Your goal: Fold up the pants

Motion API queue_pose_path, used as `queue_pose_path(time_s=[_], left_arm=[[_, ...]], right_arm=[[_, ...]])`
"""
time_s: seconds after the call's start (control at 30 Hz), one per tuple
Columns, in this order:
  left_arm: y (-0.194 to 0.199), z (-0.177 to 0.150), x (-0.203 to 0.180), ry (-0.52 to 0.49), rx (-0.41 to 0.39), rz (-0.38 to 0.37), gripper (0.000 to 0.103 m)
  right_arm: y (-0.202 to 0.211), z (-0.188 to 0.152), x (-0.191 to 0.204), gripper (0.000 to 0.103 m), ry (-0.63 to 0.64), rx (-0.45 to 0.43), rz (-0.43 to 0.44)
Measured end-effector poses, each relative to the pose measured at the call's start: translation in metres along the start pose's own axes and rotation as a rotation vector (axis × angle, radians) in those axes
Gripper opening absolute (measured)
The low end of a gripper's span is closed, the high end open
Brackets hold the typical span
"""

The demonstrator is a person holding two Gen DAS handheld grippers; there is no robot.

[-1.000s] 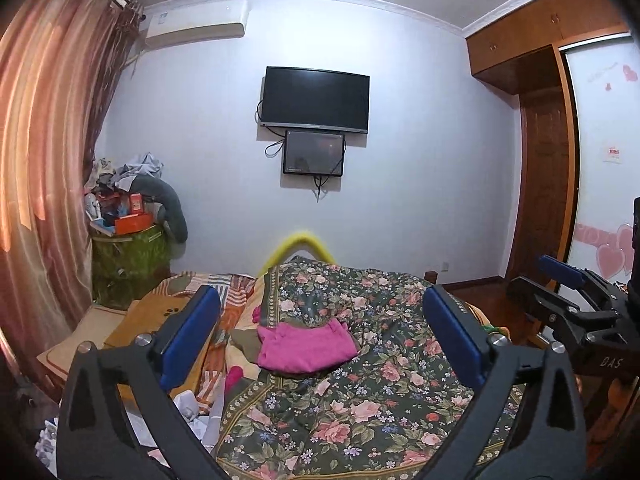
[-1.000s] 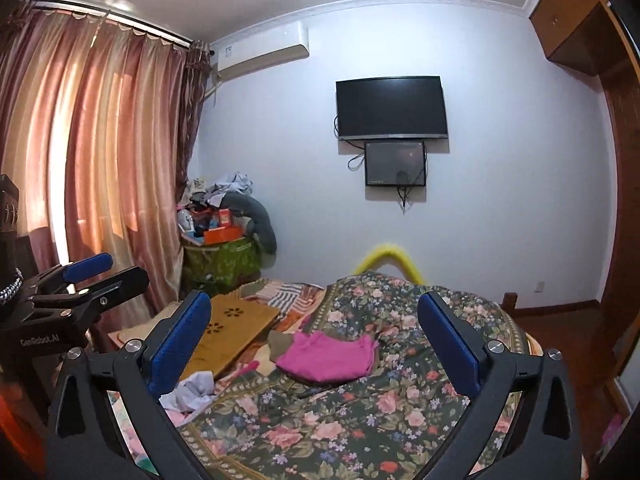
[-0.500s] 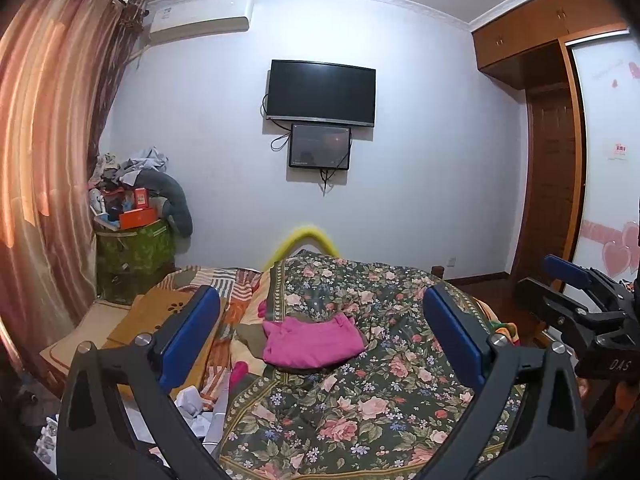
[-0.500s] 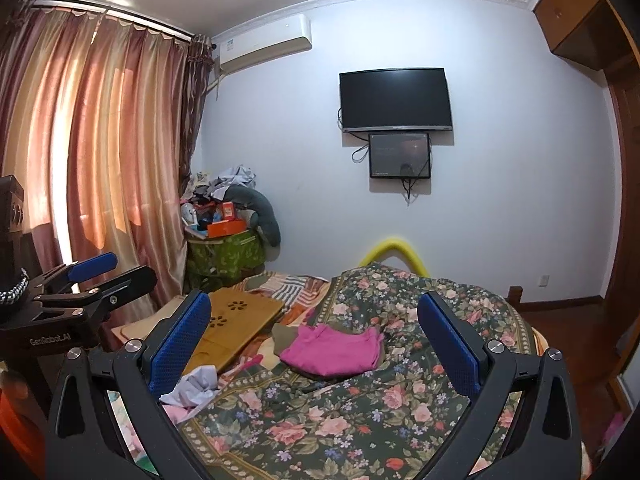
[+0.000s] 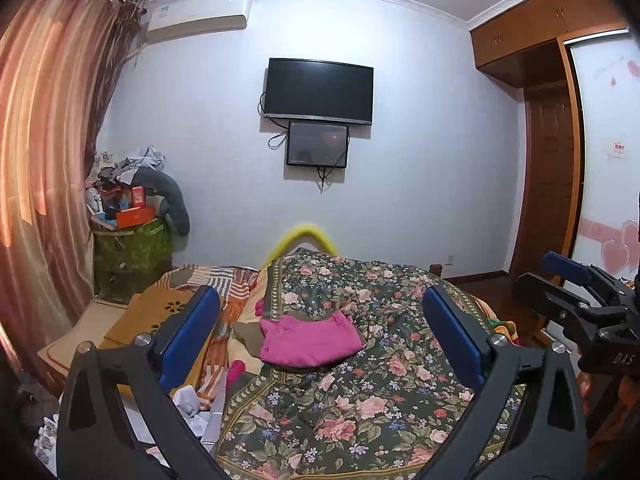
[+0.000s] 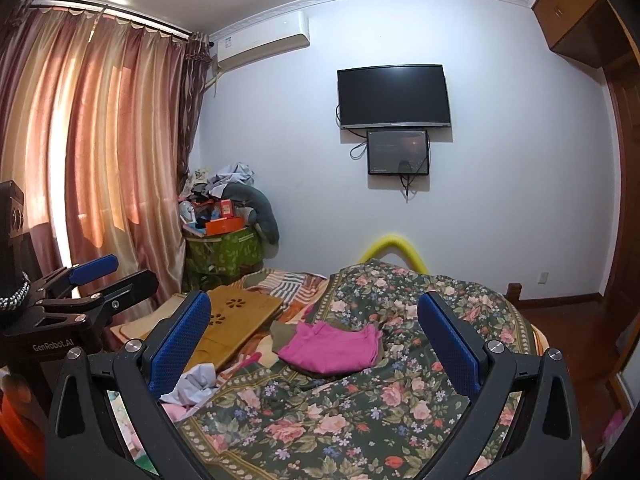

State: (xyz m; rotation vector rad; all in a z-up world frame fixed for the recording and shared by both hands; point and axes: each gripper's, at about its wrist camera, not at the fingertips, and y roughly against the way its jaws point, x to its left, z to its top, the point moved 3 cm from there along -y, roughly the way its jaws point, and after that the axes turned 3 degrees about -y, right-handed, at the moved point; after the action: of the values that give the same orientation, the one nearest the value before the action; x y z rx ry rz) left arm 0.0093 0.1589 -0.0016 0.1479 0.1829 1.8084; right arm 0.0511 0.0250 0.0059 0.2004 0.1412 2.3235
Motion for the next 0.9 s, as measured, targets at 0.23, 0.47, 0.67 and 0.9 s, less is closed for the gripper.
queue_pose_path(time_s=[0.23, 0.47, 0.67, 0.9], left_arm=[[-0.0004, -0.0026, 0.0008, -0.003, 0.005, 0.005, 0.103], [0.0004, -0.0041, -0.0028, -0.02, 0.002, -0.001, 0.103], [-0.0004, -0.0038, -0.0048, -0.023, 0.01, -0.019, 0.103], [0.0005, -0.0033, -0.0057, -0.034, 0.004, -0.036, 0.103]], right_arm=[[0.0016, 0.0026, 0.0009, 0.103, 0.001, -0.006, 0.005], [0.0027, 0.0038, 0.0015, 0.103, 0.001, -0.005, 0.01], [0.0046, 0.0047, 0.0014, 0.103, 0.003, -0.01, 0.008], [0.0046, 0.0034, 0.0004, 0.103, -0.001, -0.01, 0.005]])
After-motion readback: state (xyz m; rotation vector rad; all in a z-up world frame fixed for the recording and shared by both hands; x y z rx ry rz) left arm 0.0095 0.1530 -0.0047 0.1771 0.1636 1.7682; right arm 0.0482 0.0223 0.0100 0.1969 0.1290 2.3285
